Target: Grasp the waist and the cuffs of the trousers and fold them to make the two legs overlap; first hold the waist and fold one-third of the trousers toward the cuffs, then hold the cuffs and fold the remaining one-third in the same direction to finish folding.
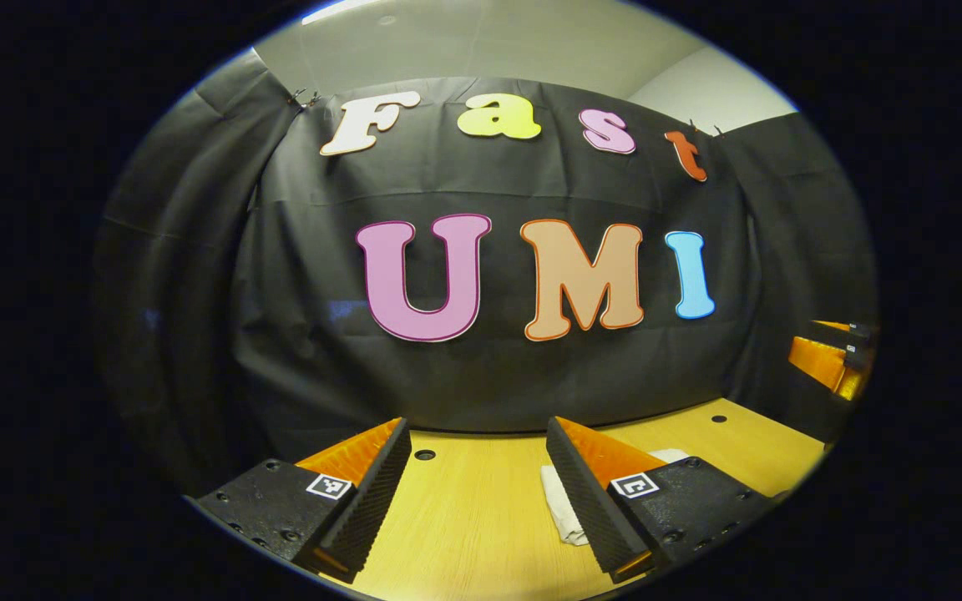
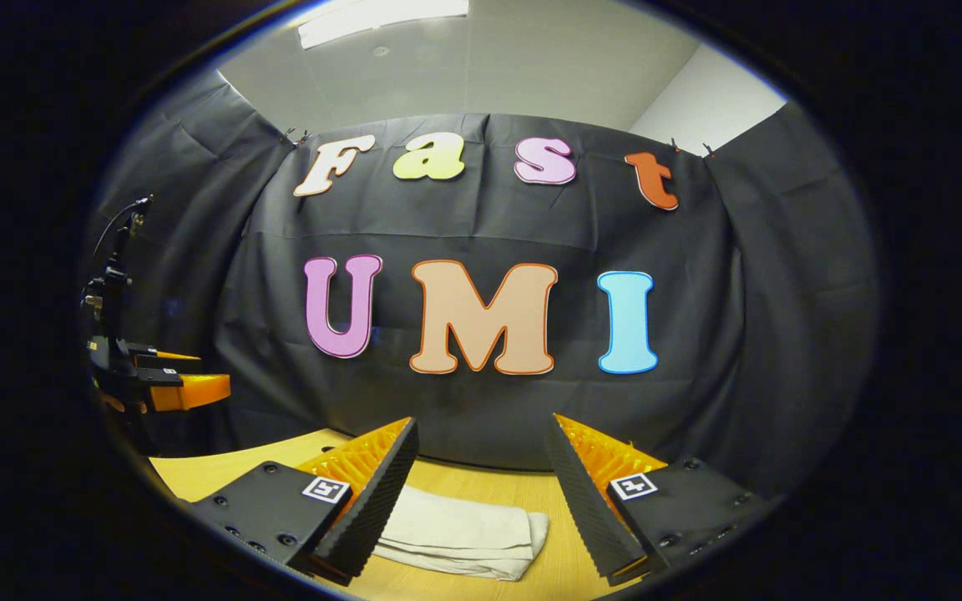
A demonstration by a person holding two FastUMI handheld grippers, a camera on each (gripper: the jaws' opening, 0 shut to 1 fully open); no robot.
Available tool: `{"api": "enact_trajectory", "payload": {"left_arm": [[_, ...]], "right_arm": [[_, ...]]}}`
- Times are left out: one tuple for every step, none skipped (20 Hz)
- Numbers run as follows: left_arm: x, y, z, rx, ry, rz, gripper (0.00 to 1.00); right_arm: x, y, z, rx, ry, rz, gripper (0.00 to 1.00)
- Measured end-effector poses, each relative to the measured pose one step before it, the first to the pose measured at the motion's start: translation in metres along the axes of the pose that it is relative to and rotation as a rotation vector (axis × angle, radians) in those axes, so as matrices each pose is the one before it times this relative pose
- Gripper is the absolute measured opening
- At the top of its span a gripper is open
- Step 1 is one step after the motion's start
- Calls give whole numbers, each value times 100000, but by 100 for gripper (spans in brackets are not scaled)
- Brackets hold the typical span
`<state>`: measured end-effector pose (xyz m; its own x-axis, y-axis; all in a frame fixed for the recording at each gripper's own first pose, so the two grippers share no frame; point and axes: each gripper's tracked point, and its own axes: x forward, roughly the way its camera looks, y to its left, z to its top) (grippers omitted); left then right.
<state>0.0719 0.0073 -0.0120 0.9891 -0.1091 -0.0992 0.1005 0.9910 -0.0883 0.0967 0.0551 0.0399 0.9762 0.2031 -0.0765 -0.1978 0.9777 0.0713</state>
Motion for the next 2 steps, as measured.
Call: {"api": "enact_trajectory", "payload": {"left_arm": [[-43, 96, 136, 37, 100, -54, 96], [-28, 22, 119, 244, -2, 32, 96]], "right_arm": [[-107, -21, -1, 33, 348, -176, 97], [-21, 106, 1, 82, 343, 297, 97]]}}
